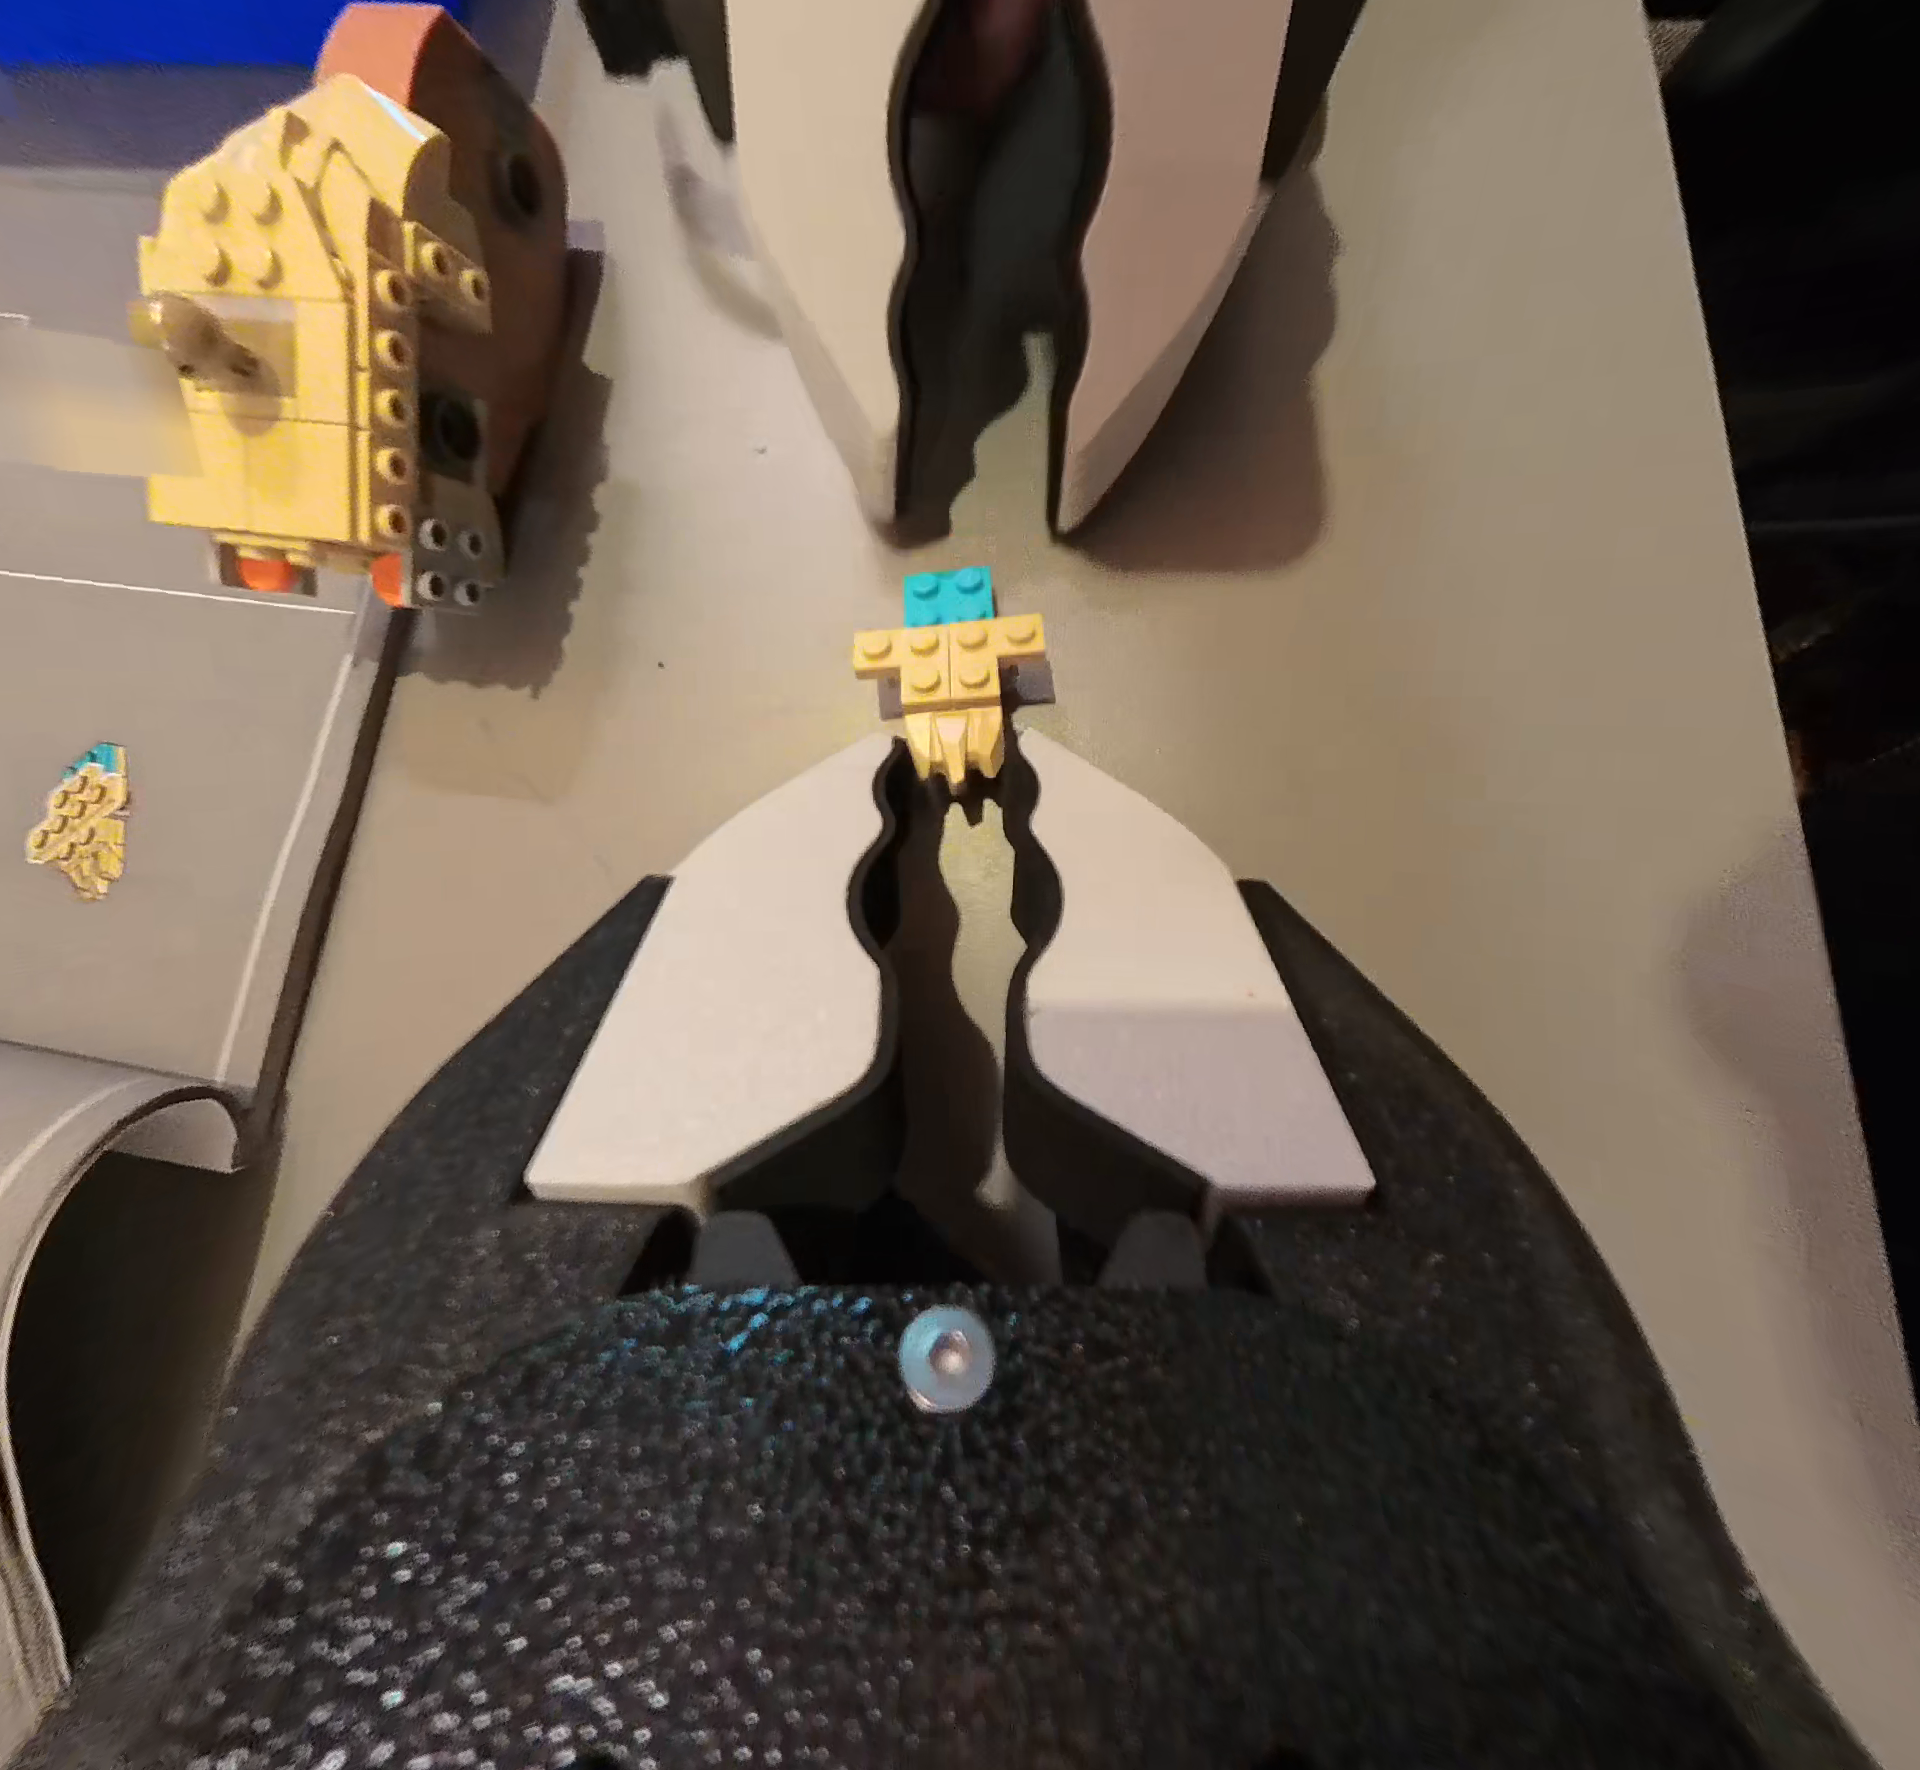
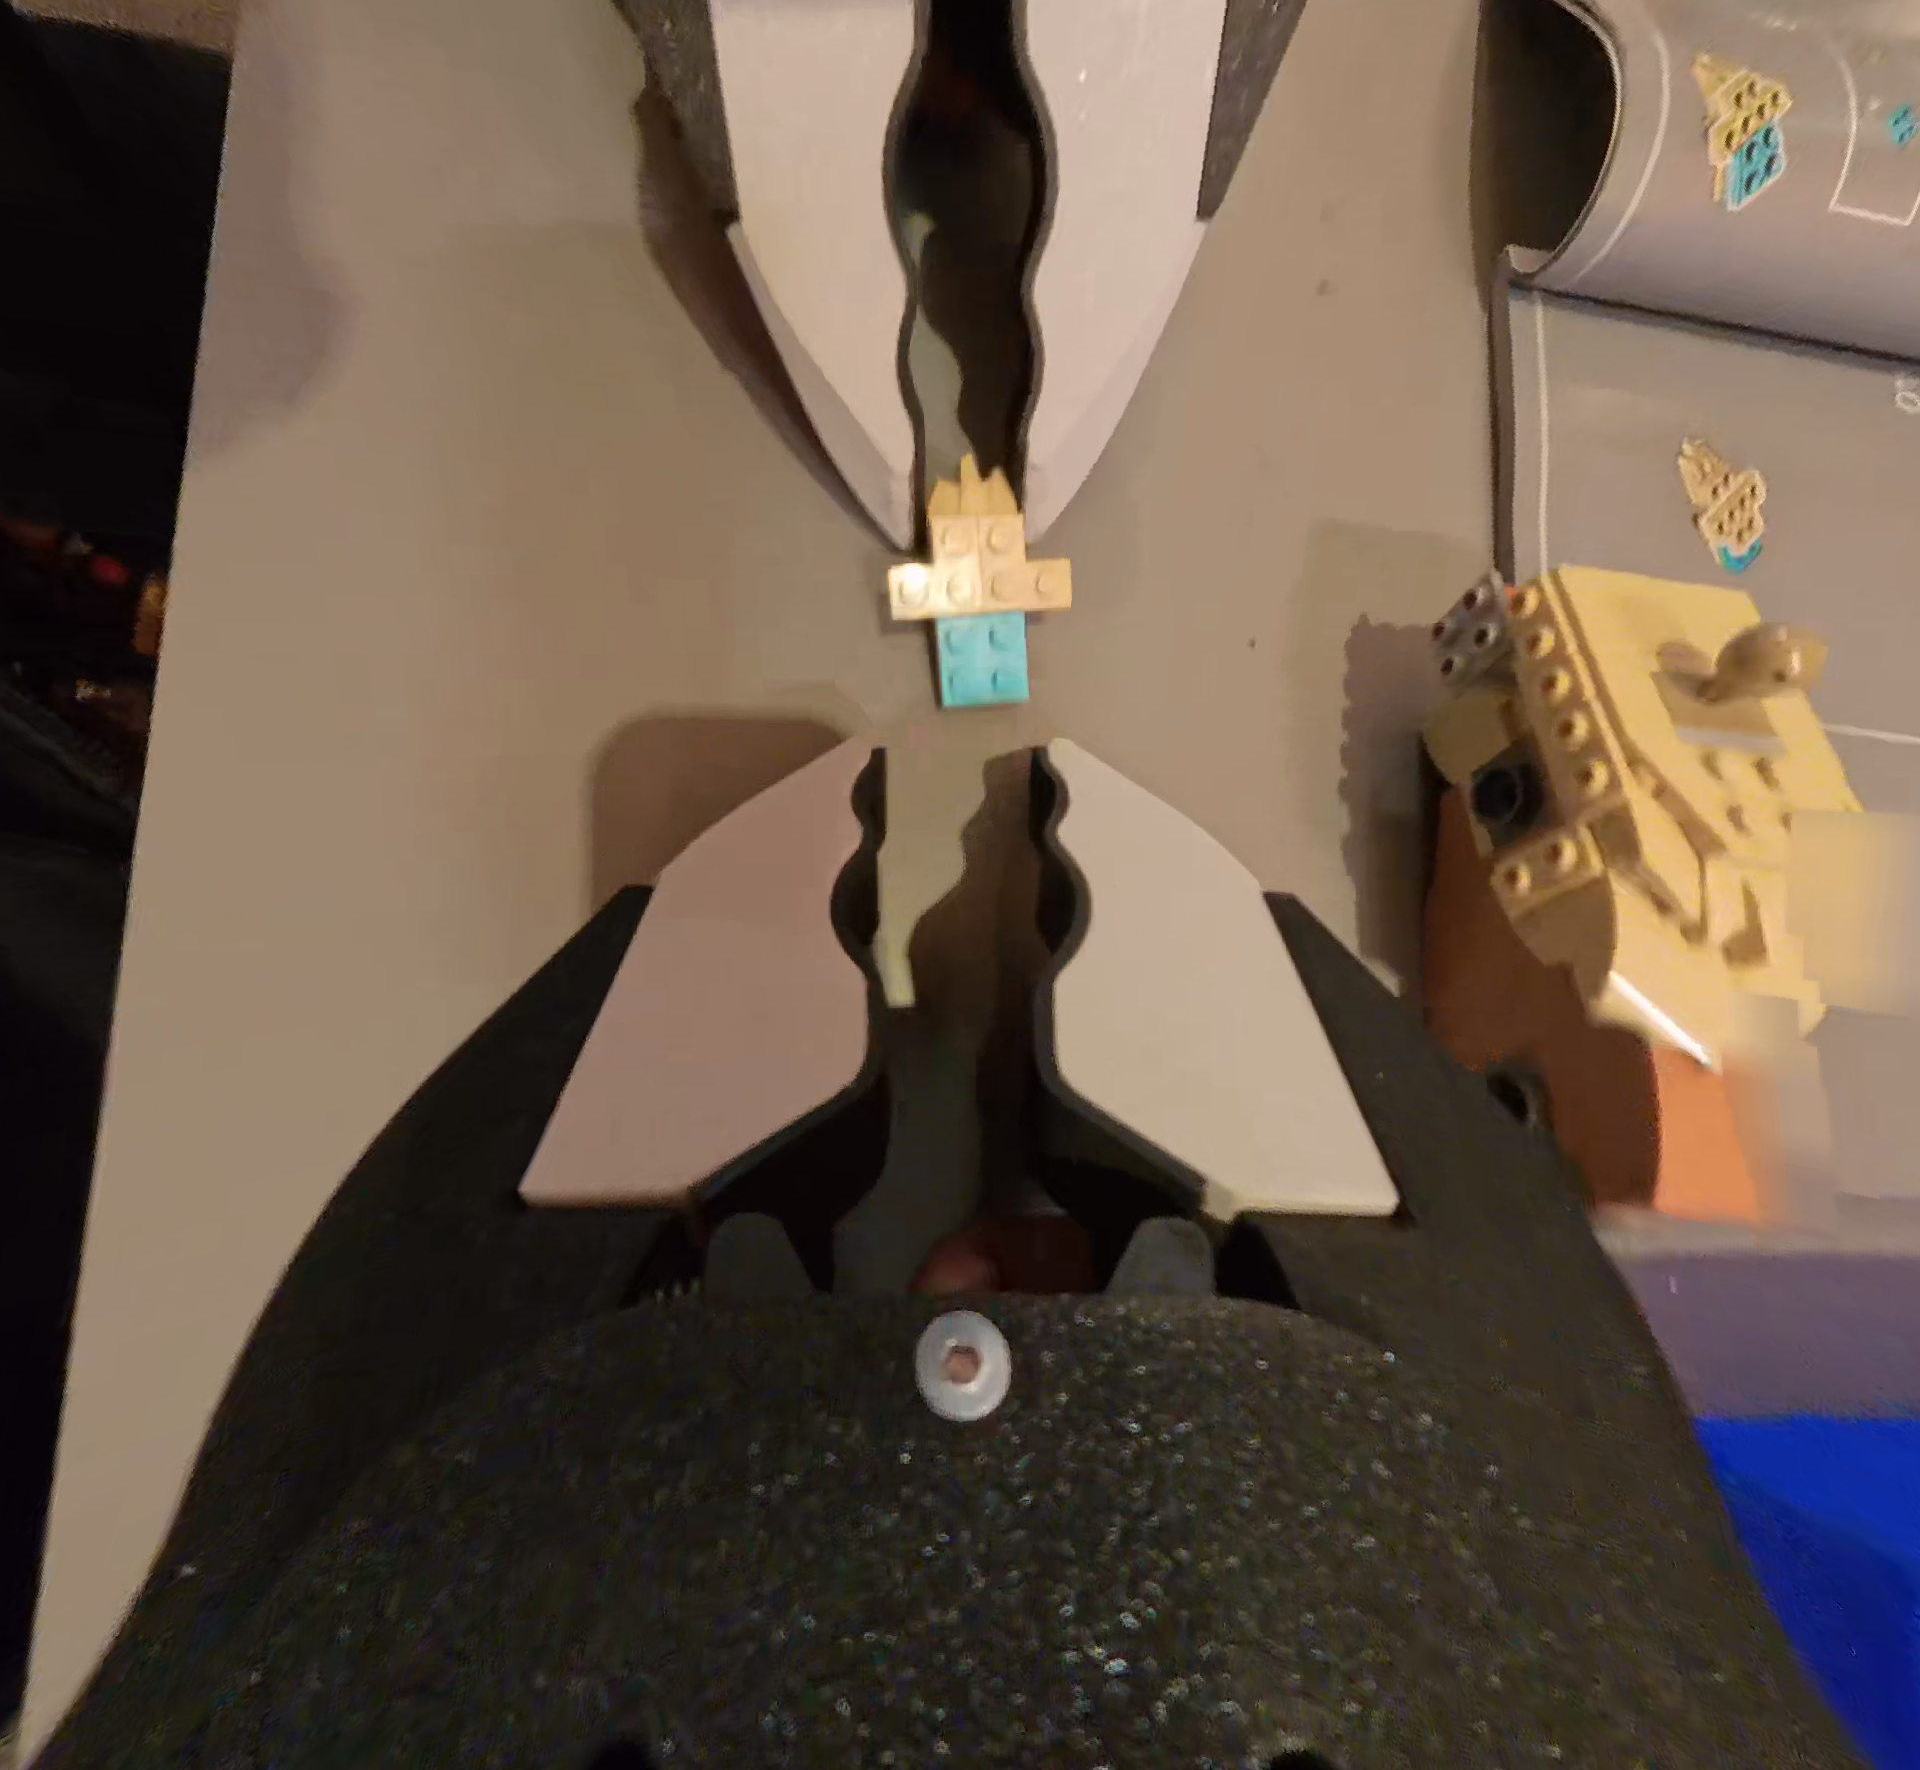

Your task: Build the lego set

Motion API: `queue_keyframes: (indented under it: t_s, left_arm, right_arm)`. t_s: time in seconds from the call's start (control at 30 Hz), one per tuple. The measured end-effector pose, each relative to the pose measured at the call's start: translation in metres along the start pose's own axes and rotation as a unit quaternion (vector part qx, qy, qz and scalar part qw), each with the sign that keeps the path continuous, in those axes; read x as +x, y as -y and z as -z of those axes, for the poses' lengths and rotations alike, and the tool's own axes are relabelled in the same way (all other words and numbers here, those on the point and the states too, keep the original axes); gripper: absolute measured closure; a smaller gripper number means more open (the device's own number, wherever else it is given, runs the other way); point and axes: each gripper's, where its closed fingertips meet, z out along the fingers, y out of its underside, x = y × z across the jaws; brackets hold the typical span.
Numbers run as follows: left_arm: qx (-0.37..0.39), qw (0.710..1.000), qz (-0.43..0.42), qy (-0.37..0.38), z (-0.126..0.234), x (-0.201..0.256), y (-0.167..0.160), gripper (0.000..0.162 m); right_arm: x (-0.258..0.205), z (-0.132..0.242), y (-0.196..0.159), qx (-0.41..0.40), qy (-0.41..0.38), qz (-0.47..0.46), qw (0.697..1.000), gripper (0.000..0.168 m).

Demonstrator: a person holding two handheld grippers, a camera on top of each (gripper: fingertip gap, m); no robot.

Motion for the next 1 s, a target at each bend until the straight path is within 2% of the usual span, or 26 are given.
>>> queue_keyframes:
  t_s: [0.1,0.2,0.27,0.37,0.5,0.63,0.8,0.9,1.0]
  left_arm:
    - [0.0,1.0,0.007,-0.001,-0.001,-0.002,0.001,0.146]
    - [0.001,1.0,0.02,-0.003,-0.003,-0.005,0.002,0.146]
    - [0.002,1.0,0.022,-0.003,-0.004,-0.006,0.003,0.146]
    - [0.0,1.0,0.02,0.002,-0.005,-0.008,0.003,0.146]
    - [0.004,1.0,0.018,0.012,-0.005,-0.011,0.004,0.146]
    - [0.016,0.999,0.027,0.017,-0.003,-0.015,0.004,0.146]
    - [0.019,0.999,0.032,0.016,-0.002,-0.017,0.003,0.146]
    - [0.02,0.999,0.035,0.011,-0.002,-0.017,0.003,0.146]
    - [0.022,0.999,0.04,0.007,-0.002,-0.017,0.003,0.146]
  right_arm:
    - [-0.005,0.033,-0.01,0.011,0.016,0.0,1.0,0.14]
    - [0.013,0.094,-0.013,0.035,-0.009,0.014,0.999,0.141]
    - [0.054,0.137,-0.017,0.03,-0.068,0.022,0.997,0.143]
    - [0.144,0.169,-0.041,-0.058,-0.148,0.024,0.987,0.145]
    - [0.252,0.15,-0.086,-0.195,-0.157,0.054,0.967,0.146]
    - [0.318,0.116,-0.119,-0.256,-0.123,0.057,0.957,0.144]
    - [0.352,0.095,-0.137,-0.268,-0.11,0.047,0.956,0.144]
    - [0.351,0.088,-0.145,-0.273,-0.084,0.034,0.958,0.145]
    - [0.351,0.085,-0.149,-0.271,-0.071,0.007,0.96,0.152]
